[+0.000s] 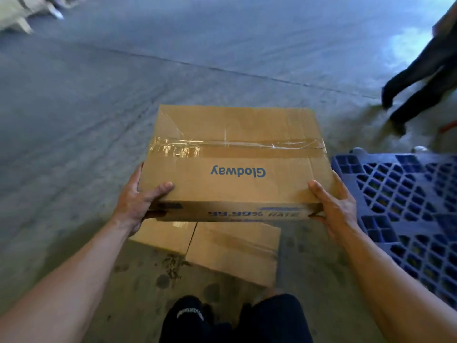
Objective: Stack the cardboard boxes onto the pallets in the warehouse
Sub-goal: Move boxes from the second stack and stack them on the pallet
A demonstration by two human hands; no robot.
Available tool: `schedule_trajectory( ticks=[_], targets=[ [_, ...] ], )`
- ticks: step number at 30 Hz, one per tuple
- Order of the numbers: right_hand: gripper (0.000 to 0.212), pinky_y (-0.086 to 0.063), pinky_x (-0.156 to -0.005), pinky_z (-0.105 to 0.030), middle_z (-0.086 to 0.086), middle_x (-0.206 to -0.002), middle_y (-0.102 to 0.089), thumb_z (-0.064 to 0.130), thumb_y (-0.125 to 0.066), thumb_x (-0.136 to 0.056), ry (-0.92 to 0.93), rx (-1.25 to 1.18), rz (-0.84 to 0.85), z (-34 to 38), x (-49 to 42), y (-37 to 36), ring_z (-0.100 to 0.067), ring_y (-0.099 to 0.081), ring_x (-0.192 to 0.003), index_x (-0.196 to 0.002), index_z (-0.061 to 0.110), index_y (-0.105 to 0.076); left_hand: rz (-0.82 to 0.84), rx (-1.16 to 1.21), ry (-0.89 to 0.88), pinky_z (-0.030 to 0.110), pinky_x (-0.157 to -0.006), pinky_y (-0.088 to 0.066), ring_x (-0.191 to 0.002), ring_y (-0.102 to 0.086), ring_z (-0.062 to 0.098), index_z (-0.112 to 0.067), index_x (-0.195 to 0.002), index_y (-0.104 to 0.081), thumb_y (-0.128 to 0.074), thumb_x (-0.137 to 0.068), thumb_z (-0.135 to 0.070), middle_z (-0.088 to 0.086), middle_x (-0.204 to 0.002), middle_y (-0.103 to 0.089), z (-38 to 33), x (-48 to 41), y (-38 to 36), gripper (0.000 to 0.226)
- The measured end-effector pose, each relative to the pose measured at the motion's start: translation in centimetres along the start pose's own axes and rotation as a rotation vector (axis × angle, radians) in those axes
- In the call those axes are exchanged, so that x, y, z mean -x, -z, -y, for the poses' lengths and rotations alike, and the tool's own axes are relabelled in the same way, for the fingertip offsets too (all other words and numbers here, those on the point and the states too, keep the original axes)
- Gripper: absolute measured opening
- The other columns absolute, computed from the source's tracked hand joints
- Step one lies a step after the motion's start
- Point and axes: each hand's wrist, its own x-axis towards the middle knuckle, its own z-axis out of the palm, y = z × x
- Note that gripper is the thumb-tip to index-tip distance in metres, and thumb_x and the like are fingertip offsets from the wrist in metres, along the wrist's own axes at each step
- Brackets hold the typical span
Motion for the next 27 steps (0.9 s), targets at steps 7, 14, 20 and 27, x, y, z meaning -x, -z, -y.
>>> schedule_trajectory(
  ticks=[7,14,20,27],
  targets=[
    [0.093,-0.064,-0.062,-0.036,0.000,-0.126,-0.057,0.041,-0.082,-0.073,0.188,0.045,0.137,6.9,-3.2,1.1,-0.013,-0.069,-0.083,-0.154,0.037,-0.037,-0.159,0.035,-0.138,0.065,-0.090,-0.053,-0.111,-0.067,0.038,-0.066,-0.116,-0.055,-0.096,-0.048,-0.053,0.002,-0.126,-0.068,-7.3,4.8,-3.0,0.081],
    [0.126,-0.058,-0.086,-0.058,0.001,-0.131,-0.056,0.070,-0.092,-0.033,0.171,0.063,0.385,11.0,-7.4,3.4,-0.032,-0.064,-0.110,-0.146,0.048,-0.041,-0.369,0.143,-0.125,0.051,-0.068,-0.061,-0.095,-0.074,0.033,-0.046,-0.150,-0.032,-0.096,-0.037,-0.049,0.006,-0.124,-0.067,-6.6,13.1,-9.0,0.130],
    [0.092,-0.056,-0.091,-0.057,0.001,-0.123,-0.060,0.051,-0.091,-0.062,0.147,0.202,0.656,10.4,-5.1,0.7,-0.033,-0.064,-0.109,-0.142,0.044,-0.048,-0.709,0.203,-0.070,0.047,-0.065,-0.063,-0.087,-0.075,0.031,-0.044,-0.149,-0.033,-0.098,-0.028,-0.055,0.003,-0.120,-0.065,-3.2,25.1,-10.6,0.138],
    [0.087,-0.055,-0.092,-0.060,0.009,-0.115,-0.072,0.054,-0.089,-0.063,0.181,0.280,1.000,5.9,3.0,-2.0,-0.021,-0.070,-0.105,-0.141,0.043,-0.051,-1.060,0.287,-0.035,0.055,-0.068,-0.062,-0.093,-0.073,0.031,-0.044,-0.147,-0.041,-0.099,-0.032,-0.053,0.005,-0.129,-0.062,2.2,40.6,-10.4,0.129]
  ],
)
